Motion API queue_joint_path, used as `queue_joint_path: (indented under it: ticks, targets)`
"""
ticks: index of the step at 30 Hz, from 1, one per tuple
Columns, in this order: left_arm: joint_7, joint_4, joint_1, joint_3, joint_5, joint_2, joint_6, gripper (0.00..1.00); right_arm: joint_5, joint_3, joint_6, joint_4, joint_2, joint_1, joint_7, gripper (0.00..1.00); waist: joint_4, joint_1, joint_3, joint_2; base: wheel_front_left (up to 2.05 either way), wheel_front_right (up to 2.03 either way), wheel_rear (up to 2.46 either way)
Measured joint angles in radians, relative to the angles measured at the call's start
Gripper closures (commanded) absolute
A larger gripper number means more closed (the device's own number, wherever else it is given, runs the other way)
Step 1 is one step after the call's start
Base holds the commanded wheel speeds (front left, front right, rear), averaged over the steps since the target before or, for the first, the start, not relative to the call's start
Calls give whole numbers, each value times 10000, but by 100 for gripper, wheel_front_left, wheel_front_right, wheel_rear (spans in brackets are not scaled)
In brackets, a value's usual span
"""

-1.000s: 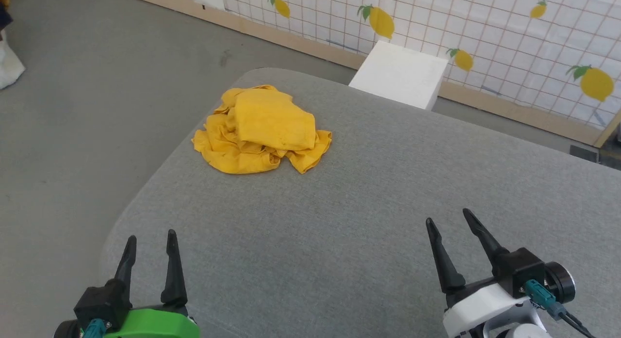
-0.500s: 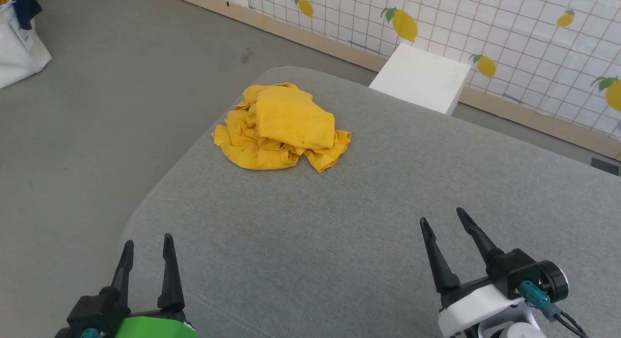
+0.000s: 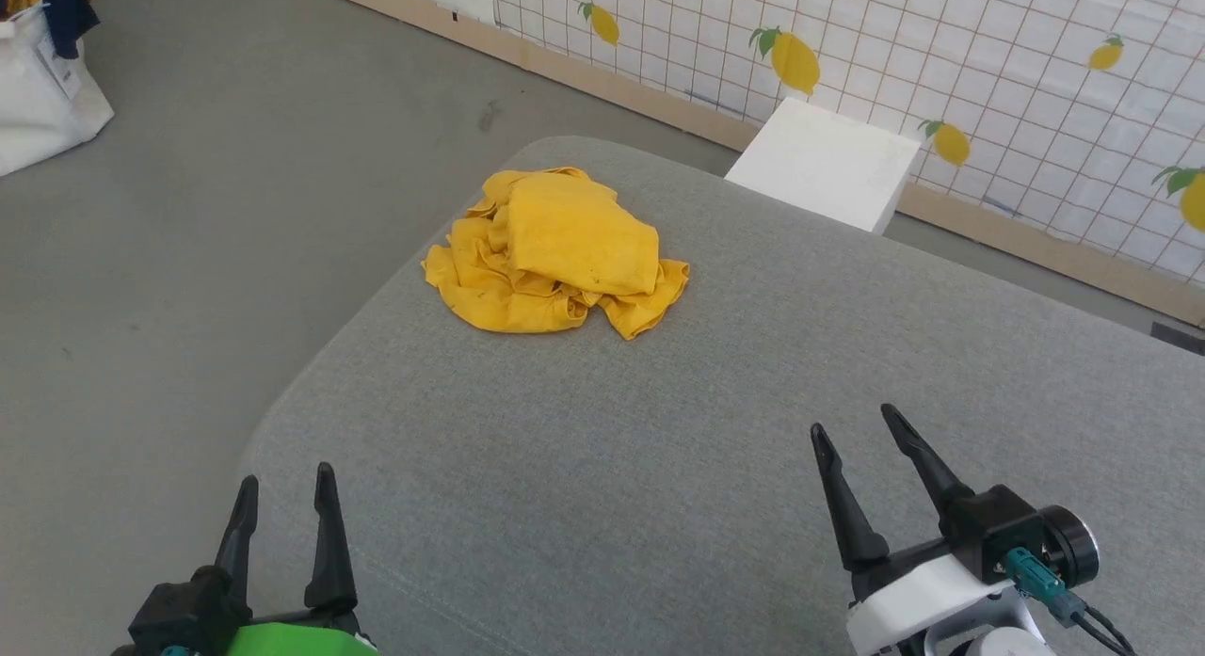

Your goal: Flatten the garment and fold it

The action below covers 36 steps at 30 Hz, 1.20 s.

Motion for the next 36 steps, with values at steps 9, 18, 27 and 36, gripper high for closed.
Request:
queue_joint_path:
  ticks: [9,18,27,36]
  targets:
    - [-2,-125,-634,81,-67,54,-506,0,-113,-19,0,-159,6,-4,-2,0,-126,0,332,0,0,0,0]
    - [1459,483,-4047,-1197,-142,1954,-792,0,-945,-56,0,-637,13,-851,-4,0,-195,1,1403,-1,0,0,0]
    - [3068,1728,-7914,-2311,-1398,3469,-794,0,-1770,244,0,-1342,15,-1761,61,0,-417,1,2892,0,0,0,0]
    - [4293,3981,-10252,-3632,-2943,4439,-828,0,-2261,382,0,-2224,15,-2318,550,0,-884,2,4341,0,0,0,0]
